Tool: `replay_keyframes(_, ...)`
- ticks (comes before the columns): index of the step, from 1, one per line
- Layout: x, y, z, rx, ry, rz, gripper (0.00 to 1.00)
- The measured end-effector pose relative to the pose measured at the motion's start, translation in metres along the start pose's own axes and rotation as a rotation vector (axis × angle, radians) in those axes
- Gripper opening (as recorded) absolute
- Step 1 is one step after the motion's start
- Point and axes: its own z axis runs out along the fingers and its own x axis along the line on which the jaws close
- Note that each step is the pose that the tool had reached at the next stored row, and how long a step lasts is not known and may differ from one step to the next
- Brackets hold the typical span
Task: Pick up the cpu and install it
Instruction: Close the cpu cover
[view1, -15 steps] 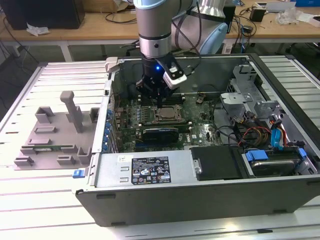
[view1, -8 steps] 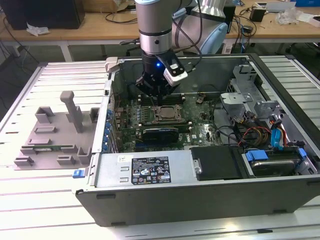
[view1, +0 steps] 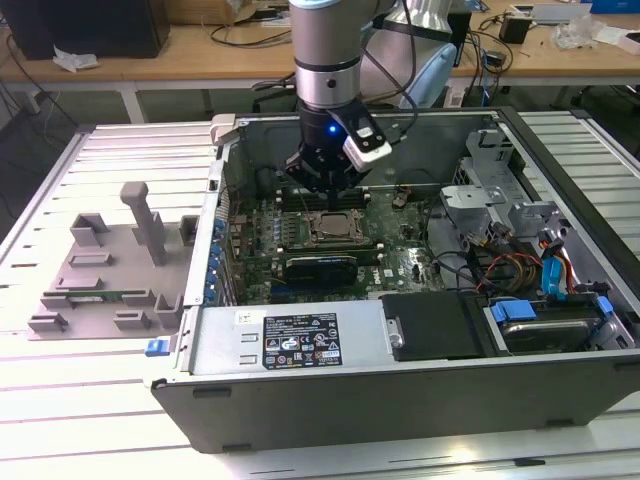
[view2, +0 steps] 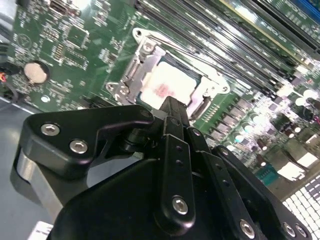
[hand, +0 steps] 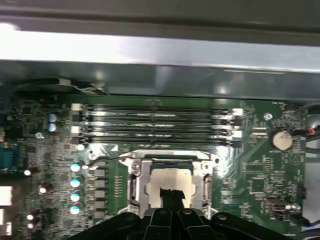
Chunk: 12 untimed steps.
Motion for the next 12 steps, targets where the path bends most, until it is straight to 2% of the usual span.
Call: replay_keyframes(12, -0.0008, 0.0, -0.0032, -0.0001, -0.0001, 0.0, 0.11)
